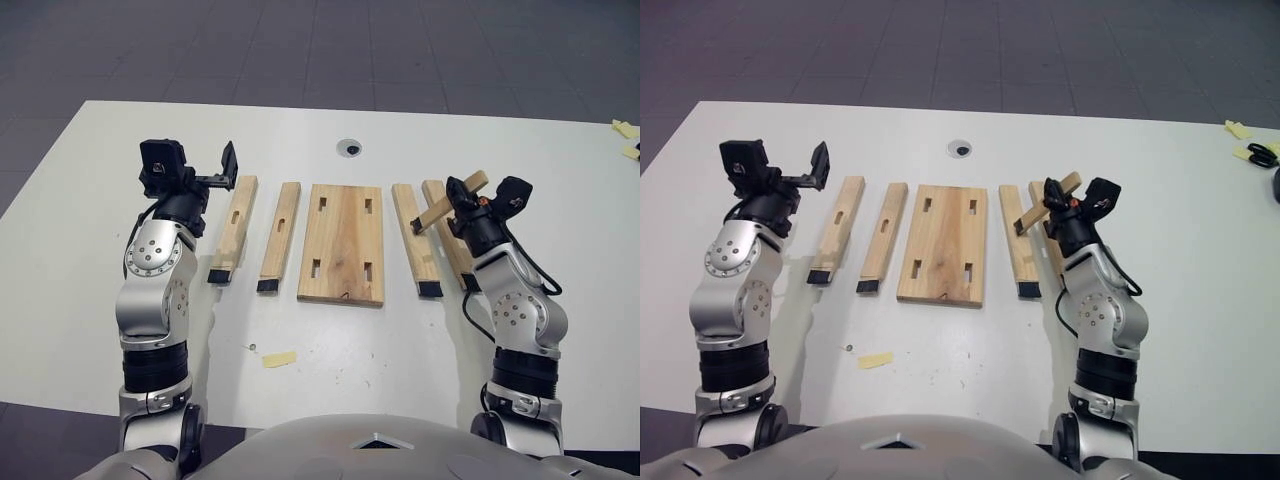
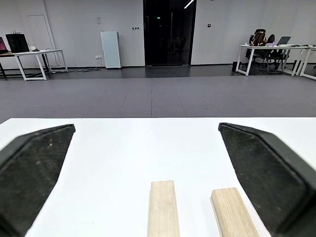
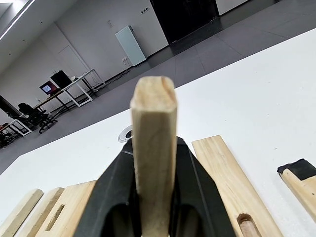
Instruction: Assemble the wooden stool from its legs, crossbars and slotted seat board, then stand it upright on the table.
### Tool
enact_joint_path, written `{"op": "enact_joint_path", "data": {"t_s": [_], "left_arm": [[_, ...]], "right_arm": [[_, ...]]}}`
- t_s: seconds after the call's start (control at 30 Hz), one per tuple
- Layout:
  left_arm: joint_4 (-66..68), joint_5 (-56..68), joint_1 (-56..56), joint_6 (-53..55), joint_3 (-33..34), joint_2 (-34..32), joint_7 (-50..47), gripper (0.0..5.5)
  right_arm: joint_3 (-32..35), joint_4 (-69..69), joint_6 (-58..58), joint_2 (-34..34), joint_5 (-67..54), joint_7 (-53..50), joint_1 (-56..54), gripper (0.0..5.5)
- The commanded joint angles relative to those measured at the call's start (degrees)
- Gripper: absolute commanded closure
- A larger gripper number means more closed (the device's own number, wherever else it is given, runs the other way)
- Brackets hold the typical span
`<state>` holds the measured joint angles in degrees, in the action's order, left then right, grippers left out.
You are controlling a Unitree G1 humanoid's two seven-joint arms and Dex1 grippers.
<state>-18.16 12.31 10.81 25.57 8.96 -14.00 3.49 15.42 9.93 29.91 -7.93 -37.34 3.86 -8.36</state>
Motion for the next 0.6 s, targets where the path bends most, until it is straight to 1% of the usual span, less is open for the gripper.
{"op": "enact_joint_path", "data": {"t_s": [0.03,0.27,0.43,0.6], "left_arm": [[0.72,-1.08,-0.36,-0.03,-0.67,0.11,0.42,0.10],[1.31,-1.87,-0.43,-0.39,-1.81,0.52,1.02,0.10],[1.96,-3.31,-0.21,-1.32,-2.72,-0.17,1.54,0.10],[1.58,-4.38,-1.30,-1.77,-2.76,-0.11,1.55,0.10]], "right_arm": [[-0.65,-1.81,-0.73,0.01,2.92,-0.36,1.12,5.07],[-2.33,-5.61,-4.49,0.24,7.64,0.14,1.18,5.07],[-6.30,-8.45,-1.29,-2.87,12.94,0.29,3.01,5.07],[-10.55,-6.21,-1.28,-7.45,19.69,0.49,5.41,5.07]]}}
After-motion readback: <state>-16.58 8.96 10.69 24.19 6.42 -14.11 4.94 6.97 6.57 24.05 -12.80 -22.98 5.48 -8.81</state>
